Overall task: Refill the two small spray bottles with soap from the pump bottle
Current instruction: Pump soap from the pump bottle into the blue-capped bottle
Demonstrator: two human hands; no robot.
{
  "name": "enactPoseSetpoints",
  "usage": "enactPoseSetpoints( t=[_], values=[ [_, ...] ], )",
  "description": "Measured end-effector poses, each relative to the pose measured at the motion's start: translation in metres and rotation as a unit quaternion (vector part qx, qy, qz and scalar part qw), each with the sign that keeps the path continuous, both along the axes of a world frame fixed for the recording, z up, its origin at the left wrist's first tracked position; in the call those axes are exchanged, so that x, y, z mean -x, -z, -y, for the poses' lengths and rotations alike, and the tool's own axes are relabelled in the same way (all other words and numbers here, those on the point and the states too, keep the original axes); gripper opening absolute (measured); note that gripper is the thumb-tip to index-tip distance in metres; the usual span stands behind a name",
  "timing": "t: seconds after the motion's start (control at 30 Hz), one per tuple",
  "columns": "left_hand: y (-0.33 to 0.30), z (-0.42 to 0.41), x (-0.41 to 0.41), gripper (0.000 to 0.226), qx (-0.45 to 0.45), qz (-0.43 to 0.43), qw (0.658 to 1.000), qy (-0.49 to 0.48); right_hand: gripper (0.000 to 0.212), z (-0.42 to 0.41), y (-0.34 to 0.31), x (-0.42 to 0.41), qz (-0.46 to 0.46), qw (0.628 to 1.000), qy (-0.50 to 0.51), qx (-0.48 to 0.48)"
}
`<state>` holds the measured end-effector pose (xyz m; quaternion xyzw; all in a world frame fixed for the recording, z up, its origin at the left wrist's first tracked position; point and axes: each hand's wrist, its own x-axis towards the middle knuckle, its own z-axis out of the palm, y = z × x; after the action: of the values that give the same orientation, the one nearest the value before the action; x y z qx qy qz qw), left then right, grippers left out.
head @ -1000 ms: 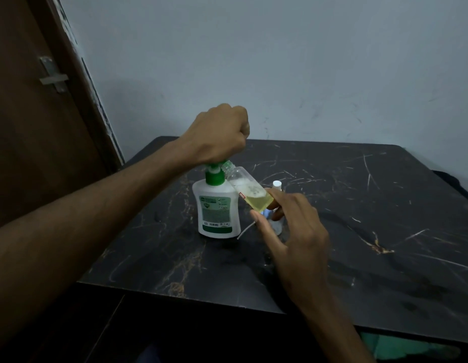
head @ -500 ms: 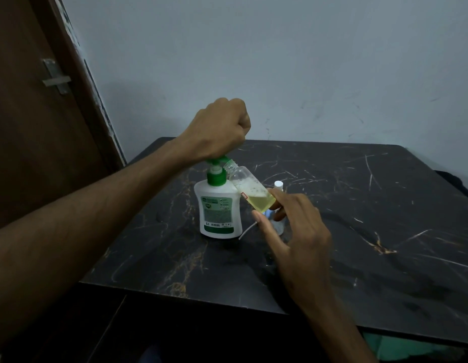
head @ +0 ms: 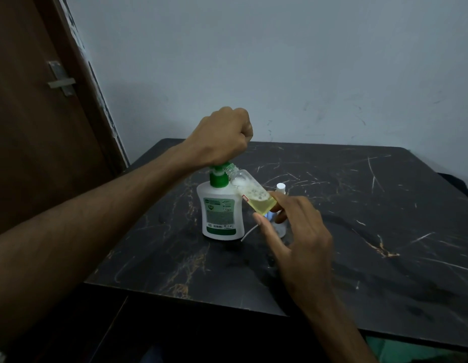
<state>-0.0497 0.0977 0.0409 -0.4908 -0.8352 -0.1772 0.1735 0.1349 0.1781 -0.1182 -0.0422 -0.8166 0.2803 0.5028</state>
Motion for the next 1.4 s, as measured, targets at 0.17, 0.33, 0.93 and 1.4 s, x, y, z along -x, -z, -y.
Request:
enactPoseSetpoints(
  t=[0.17, 0.33, 0.93, 1.4],
  values=[
    [-0.0025, -0.0022, 0.0004, 0.008, 0.004, -0.019, 1.000, 0.013, 0.036, 0.0006, -0.0017, -0.0024, -0.007, 1.000, -0.001, 0.005],
    [0.0021, 0.0003, -0.0007, 0.006, 0.006, -0.014, 1.000, 0.007, 0.035, 0.0010, -0.0013, -0.0023, -0.003, 1.000, 0.000, -0.002],
    [0.0002, 0.0004, -0.0028, 0.009, -0.003, 0.000, 1.000, -0.008, 0.033, 0.0001, -0.0005, -0.0006, -0.015, 1.000, 0.001, -0.003],
    [-0.0016, -0.0020, -0.0003, 0.006, 0.001, -0.004, 1.000, 0.001, 0.034, 0.0002, -0.0008, -0.0006, -0.013, 1.000, 0.001, -0.005]
  ],
)
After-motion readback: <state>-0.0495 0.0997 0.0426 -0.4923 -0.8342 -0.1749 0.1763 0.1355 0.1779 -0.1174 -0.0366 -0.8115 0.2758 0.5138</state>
